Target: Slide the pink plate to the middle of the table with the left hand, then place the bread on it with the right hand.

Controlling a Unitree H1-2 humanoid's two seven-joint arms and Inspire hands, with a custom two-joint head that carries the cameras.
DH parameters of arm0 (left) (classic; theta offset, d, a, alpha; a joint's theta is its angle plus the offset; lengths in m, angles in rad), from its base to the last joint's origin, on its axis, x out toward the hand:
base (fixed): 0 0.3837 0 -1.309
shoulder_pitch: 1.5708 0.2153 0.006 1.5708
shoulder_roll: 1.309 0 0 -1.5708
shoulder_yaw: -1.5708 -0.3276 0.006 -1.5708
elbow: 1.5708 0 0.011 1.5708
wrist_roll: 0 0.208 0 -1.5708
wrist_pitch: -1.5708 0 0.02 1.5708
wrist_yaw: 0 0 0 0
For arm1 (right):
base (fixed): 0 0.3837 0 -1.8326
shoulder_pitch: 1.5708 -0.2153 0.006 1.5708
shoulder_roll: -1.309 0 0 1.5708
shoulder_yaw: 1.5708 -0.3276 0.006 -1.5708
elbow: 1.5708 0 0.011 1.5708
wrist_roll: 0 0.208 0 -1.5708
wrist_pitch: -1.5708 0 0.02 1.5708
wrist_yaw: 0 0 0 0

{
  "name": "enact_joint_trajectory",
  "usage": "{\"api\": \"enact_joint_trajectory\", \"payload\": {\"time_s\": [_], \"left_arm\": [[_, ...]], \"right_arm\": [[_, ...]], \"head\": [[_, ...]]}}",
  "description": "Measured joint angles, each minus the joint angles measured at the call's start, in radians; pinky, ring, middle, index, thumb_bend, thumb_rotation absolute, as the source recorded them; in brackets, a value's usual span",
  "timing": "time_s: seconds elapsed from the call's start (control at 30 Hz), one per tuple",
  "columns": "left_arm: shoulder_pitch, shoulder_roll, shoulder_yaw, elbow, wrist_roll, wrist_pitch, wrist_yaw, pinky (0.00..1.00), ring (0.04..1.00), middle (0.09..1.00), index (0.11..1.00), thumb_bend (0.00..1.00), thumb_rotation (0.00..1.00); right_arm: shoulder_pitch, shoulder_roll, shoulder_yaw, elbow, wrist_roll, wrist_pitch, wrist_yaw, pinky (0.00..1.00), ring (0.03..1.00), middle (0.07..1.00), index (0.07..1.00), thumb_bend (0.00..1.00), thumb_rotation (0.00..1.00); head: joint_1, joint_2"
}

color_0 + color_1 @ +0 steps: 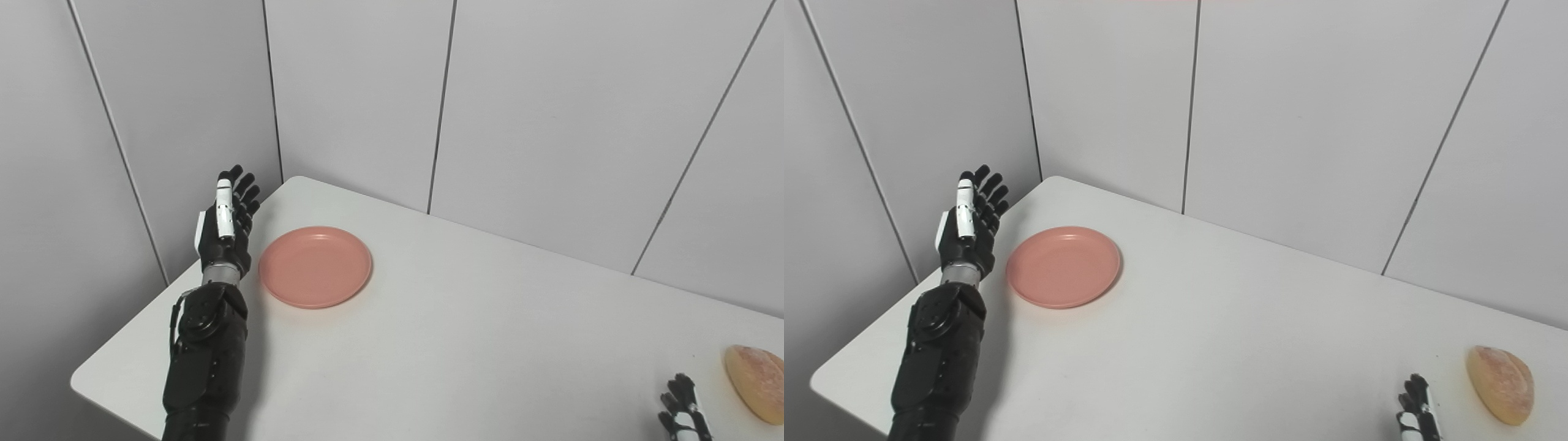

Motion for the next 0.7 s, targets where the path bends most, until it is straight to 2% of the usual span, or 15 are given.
{"api": "enact_joint_trajectory", "payload": {"time_s": [0.2, 0.57, 0.7], "left_arm": [[0.008, 0.019, 0.013, 0.011, -0.01, 0.0, 0.0, 0.93, 0.917, 0.908, 0.898, 0.33, 1.0], [0.019, 0.018, 0.017, 0.051, -0.023, -0.001, 0.0, 0.93, 0.925, 0.922, 0.902, 0.31, 1.0], [0.019, 0.018, 0.009, 0.087, -0.022, -0.02, 0.0, 0.92, 0.912, 0.911, 0.896, 0.32, 1.0]], "right_arm": [[0.002, -0.004, -0.003, -0.001, 0.007, 0.0, 0.003, 1.0, 1.0, 1.0, 1.0, 0.22, 1.0], [0.002, -0.004, -0.004, -0.001, 0.011, 0.0, 0.005, 1.0, 1.0, 1.0, 1.0, 0.23, 1.0], [0.002, -0.005, -0.005, -0.001, 0.015, 0.0, 0.008, 1.0, 1.0, 1.0, 1.0, 0.23, 1.0]], "head": [[0.003, 0.005], [0.006, 0.014], [0.008, 0.011]]}}
